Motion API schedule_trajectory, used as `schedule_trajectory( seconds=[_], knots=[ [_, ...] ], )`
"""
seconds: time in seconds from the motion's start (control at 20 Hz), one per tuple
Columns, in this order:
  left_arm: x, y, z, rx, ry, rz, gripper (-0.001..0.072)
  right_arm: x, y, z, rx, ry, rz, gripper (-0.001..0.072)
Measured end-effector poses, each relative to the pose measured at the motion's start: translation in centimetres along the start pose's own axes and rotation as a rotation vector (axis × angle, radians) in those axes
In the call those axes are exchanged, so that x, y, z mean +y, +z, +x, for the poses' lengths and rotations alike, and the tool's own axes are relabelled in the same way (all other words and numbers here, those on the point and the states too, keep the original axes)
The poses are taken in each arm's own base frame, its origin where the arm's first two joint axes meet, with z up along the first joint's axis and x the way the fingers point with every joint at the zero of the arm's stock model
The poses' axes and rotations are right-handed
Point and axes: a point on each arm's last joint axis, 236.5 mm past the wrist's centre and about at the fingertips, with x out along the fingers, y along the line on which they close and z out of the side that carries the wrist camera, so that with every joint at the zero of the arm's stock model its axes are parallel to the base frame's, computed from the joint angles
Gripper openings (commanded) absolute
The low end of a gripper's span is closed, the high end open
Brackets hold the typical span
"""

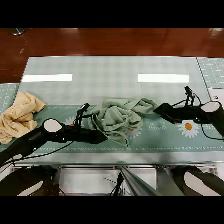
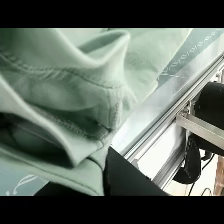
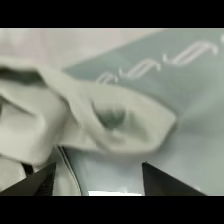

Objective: Fold the shirts.

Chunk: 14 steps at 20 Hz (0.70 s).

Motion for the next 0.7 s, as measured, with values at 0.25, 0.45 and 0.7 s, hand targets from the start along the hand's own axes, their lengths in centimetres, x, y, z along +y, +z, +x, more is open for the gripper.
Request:
schedule_trajectory(
  seconds=[0.25, 0.45, 0.7],
  knots=[
    [0.0, 0.1, -0.1, -0.005, -0.001, 0.001, 0.0019, 0.4, 3.3, 2.6, 0.025, 0.004, 0.012, 0.0437],
    [0.1, 0.7, -0.2, -0.025, 0.004, 0.002, 0.0018, 1.9, 4.2, 4.1, 0.057, 0.020, -0.052, 0.0022],
    [-2.7, 7.5, -5.3, -0.243, -0.042, 0.048, 0.0018, 7.7, 9.8, -0.1, -0.035, 0.091, -0.234, 0.0021]
  ],
)
